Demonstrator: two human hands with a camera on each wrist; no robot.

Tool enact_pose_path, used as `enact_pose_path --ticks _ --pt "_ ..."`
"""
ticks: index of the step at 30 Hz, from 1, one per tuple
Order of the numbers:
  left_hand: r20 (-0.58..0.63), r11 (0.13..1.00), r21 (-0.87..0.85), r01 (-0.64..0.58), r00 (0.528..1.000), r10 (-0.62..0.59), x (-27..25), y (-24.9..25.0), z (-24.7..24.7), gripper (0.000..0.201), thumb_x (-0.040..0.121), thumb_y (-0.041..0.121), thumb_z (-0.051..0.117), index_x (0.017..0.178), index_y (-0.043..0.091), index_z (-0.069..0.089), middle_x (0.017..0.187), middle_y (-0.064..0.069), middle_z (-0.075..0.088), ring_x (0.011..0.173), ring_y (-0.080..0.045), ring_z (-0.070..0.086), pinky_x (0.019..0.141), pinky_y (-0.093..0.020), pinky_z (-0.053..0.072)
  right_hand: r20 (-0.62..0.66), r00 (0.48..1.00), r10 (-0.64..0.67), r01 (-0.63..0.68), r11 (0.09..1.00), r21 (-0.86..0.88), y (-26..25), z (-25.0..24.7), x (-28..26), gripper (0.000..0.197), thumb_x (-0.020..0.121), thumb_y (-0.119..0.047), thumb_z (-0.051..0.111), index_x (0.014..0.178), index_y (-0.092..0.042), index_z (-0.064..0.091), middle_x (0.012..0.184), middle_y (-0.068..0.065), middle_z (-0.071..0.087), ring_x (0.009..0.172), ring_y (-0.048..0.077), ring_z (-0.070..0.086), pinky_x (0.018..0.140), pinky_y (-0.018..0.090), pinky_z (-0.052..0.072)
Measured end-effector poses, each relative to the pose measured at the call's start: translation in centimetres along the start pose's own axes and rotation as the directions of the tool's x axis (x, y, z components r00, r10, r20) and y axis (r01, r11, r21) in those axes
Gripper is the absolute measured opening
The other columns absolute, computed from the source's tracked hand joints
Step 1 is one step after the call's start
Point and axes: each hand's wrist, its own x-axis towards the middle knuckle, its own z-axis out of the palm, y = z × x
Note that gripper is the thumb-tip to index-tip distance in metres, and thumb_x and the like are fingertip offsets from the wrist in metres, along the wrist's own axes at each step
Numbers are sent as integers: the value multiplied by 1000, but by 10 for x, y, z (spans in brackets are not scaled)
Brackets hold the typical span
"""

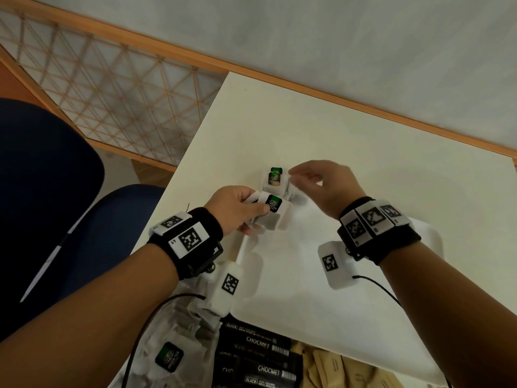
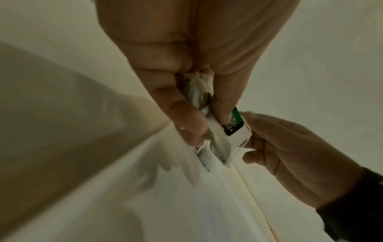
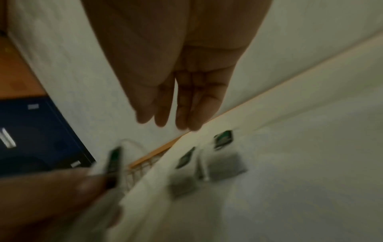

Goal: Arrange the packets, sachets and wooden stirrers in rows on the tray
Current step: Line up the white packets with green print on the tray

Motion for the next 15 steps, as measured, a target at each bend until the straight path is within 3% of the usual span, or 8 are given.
enact_pose_path --ticks 3,7,10,13,15 --pt "-1 1000 -2 -3 1000 3 -1 3 2 9 84 14 71 79 10 64 59 3 65 49 -9 62 47 -23 51 212 977 35 -63 990 125 -14 9 -11 23 81 -33 72 103 -28 71 79 -10 68 66 -4 57 67 12 44" --pt "-5 1000 -10 0 1000 0 -3 3 -2 2 85 7 67 87 8 66 70 -4 66 56 -12 63 49 -24 53 165 985 57 -74 992 103 -13 13 -13 18 83 -21 69 101 -22 73 67 -15 62 60 -4 56 67 14 43" --pt "-71 1000 -24 -10 997 8 -3 1 -12 19 90 -3 56 87 13 66 81 -8 65 63 -16 63 52 -24 54 177 981 73 -91 991 93 -12 10 -13 18 86 -18 66 102 -21 73 71 -12 64 66 0 58 72 18 45" --pt "-158 997 -80 -19 987 6 -4 1 -25 19 94 3 52 95 14 67 93 -10 66 73 -19 64 60 -25 56 222 972 71 -76 997 15 -15 13 -12 19 87 -18 63 104 -21 73 75 -15 62 78 7 58 79 19 44" --pt "-211 995 -85 -50 977 31 -4 1 -32 17 95 10 54 102 15 69 94 -4 67 79 -14 62 66 -25 56 239 967 89 -91 996 -4 -17 16 -8 19 87 -20 64 104 -23 73 74 -18 61 81 6 58 78 17 41"
